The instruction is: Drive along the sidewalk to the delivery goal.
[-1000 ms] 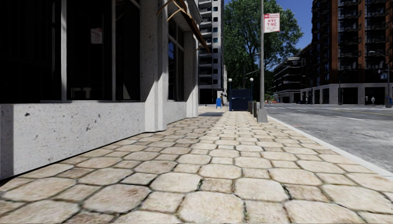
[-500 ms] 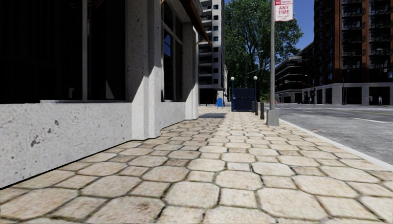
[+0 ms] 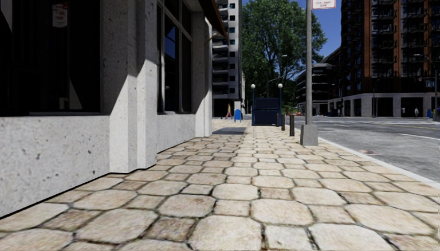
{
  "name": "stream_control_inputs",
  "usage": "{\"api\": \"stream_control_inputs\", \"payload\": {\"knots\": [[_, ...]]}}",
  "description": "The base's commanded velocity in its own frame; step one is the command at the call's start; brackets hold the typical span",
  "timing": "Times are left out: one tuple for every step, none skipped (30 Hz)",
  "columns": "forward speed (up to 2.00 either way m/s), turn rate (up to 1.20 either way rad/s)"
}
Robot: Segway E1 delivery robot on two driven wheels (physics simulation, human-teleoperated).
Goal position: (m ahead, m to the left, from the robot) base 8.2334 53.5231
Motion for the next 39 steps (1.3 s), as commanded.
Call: {"api": "stream_control_inputs", "payload": {"knots": [[2.00,0.00],[2.00,0.00],[2.00,0.00],[2.00,0.00],[2.00,0.00],[2.00,0.00],[2.00,0.00],[2.00,0.00],[2.00,0.00],[2.00,0.00],[2.00,0.00],[2.00,-0.18],[2.00,-0.31],[2.00,-0.31],[2.00,-0.37],[2.00,-0.39],[2.00,-0.39],[2.00,-0.39],[2.00,-0.40],[2.00,-0.40],[2.00,-0.40],[2.00,-0.40],[2.00,-0.40],[2.00,-0.40],[2.00,-0.40],[2.00,-0.40],[2.00,-0.34],[2.00,-0.28],[2.00,-0.16],[2.00,-0.16],[2.00,-0.03],[2.00,0.00],[2.00,0.00],[2.00,0.00],[2.00,0.00],[2.00,0.00],[2.00,0.00],[2.00,0.00],[2.00,0.00]]}}
